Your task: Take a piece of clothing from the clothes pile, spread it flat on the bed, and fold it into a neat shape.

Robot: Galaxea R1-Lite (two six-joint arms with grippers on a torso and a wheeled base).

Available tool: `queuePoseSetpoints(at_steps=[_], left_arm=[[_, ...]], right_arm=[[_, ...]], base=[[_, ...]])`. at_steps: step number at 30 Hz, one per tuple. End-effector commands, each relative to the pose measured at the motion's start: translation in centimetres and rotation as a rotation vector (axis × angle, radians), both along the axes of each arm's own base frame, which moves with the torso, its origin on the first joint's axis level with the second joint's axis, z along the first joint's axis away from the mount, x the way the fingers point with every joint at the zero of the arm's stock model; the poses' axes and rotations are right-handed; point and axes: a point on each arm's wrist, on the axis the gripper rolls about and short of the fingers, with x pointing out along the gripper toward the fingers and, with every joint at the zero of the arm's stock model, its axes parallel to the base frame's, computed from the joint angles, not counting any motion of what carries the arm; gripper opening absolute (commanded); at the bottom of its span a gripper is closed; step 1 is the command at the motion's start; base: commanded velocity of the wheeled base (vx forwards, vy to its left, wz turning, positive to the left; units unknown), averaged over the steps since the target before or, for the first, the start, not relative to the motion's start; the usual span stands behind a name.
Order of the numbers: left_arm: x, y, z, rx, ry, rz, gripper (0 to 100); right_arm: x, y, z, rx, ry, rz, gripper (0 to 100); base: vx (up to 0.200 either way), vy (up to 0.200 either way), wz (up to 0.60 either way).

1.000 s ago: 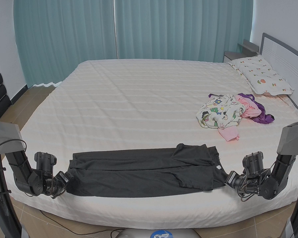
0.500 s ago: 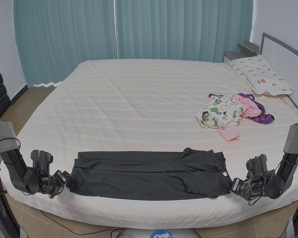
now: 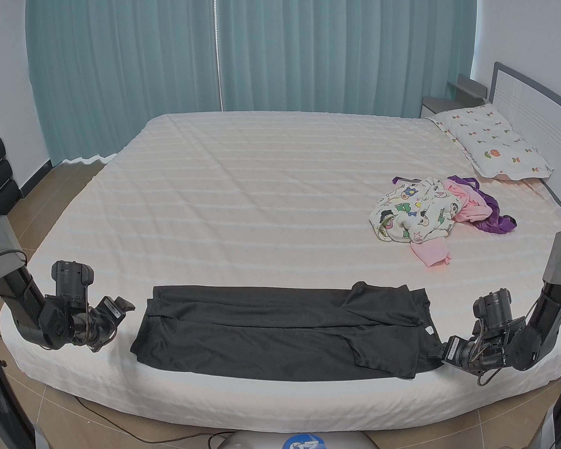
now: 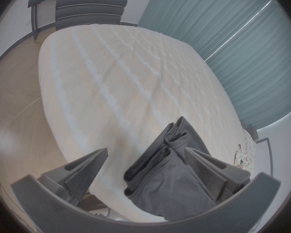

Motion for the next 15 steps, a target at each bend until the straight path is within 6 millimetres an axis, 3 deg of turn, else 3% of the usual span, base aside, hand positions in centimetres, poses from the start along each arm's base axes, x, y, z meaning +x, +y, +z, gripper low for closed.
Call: queuePoseSetpoints(at_steps=[1, 11, 15], left_arm=[[1.4, -0.3, 0.8, 0.003, -0.033, -0.015, 100], [2.4, -1.6, 1.5, -0.001, -0.071, -0.045, 100], [2.4, -1.7, 1.5, -0.003, -0.068, -0.042, 100]], right_arm=[[0.1, 0.0, 0.9, 0.001, -0.036, -0.005, 100], [0.3, -1.9, 5.4, 0.005, -0.2, -0.069, 100], [0.2, -1.6, 5.0, 0.005, -0.183, -0.058, 100]], base=[[0.0, 0.0, 0.0], [0.0, 0.0, 0.0], [0.2, 0.0, 0.0]])
